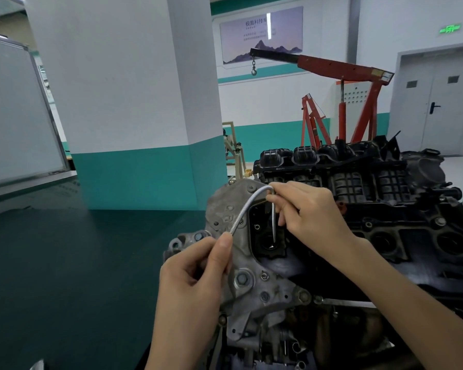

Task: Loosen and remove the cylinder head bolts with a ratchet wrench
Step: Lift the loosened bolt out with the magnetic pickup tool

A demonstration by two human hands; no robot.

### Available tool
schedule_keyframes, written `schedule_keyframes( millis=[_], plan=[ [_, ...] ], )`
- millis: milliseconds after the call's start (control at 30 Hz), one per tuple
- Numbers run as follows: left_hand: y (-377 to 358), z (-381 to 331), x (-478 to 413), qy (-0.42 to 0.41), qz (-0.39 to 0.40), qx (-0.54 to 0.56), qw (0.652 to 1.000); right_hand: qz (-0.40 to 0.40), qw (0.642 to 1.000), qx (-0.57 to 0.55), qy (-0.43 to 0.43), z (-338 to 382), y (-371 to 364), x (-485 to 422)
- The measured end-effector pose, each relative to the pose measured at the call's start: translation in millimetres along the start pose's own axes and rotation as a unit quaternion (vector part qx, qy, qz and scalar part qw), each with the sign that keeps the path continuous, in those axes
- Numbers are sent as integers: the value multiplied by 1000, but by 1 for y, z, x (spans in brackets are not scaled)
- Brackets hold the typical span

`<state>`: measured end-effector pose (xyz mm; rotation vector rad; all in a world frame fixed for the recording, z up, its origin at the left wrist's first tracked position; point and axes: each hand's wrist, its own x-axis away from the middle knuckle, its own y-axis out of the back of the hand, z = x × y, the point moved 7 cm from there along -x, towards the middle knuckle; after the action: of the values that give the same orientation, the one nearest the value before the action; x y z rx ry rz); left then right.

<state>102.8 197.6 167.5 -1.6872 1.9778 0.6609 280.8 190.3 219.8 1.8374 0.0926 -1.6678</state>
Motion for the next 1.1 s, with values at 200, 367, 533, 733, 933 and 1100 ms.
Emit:
schedule_keyframes(
  millis=[200,367,533,733,933,1100],
  plan=[
    [2,-14,7,-22,1,-9,1000,-22,1000,-3,11,10,13,-6],
    [5,-13,8,-5,11,-3,1000,-23,1000,2,20,13,13,-11],
    [5,1,9,27,32,-3,999,-4,1000,1,19,8,0,-2],
    [-13,41,1,66,28,-12,997,57,996,19,-70,-30,-38,23],
    [-24,78,14,92,25,-3,995,68,987,22,-146,-42,-45,51],
    [-35,101,43,129,-13,53,990,-12,873,-282,-397,-26,-44,108]
  ],
)
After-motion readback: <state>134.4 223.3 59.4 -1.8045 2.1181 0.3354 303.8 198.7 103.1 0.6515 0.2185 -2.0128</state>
